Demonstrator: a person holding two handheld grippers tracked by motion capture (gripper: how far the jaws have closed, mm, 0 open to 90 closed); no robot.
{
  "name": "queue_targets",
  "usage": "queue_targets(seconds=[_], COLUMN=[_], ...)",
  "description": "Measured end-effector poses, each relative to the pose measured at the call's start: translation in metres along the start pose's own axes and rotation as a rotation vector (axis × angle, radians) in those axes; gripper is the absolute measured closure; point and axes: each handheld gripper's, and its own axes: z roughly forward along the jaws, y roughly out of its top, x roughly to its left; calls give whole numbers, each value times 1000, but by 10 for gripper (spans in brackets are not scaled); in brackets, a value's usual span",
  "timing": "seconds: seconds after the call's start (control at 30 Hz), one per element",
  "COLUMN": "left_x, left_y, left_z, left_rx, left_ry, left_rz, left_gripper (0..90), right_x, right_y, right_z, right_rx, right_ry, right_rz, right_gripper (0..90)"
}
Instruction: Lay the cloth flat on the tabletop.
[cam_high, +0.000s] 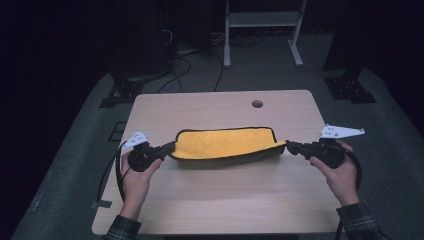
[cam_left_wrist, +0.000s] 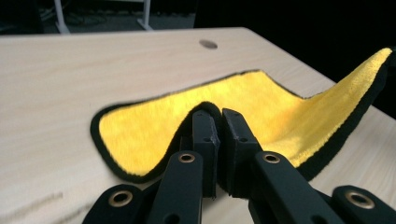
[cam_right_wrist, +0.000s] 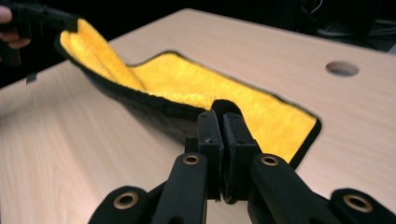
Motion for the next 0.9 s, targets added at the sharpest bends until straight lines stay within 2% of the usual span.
queue_targets(seconds=[0.17, 0.33, 0.47, 0.63, 0.77, 0.9], left_x=[-1, -8, -14, -19, -20, -23], left_y=[-14, -30, -39, -47, -57, -66], left_z=[-5, -13, -21, -32, -41, -46], left_rx=[46, 106, 130, 146, 165, 188], left_ry=[-8, -14, -17, -23, -26, -25], left_rz=[-10, 9, 16, 17, 1, 3], left_gripper=[837, 841, 845, 845, 841, 840], right_x=[9, 20, 30, 39, 50, 59], right_y=[-14, -33, -45, -53, -60, -70], right_z=[-2, -7, -12, -20, -27, -29], right_rx=[36, 77, 101, 106, 112, 139], right_ry=[18, 48, 71, 94, 113, 134], right_rz=[-11, -31, -45, -56, -72, -80], right_gripper=[861, 861, 861, 860, 860, 860])
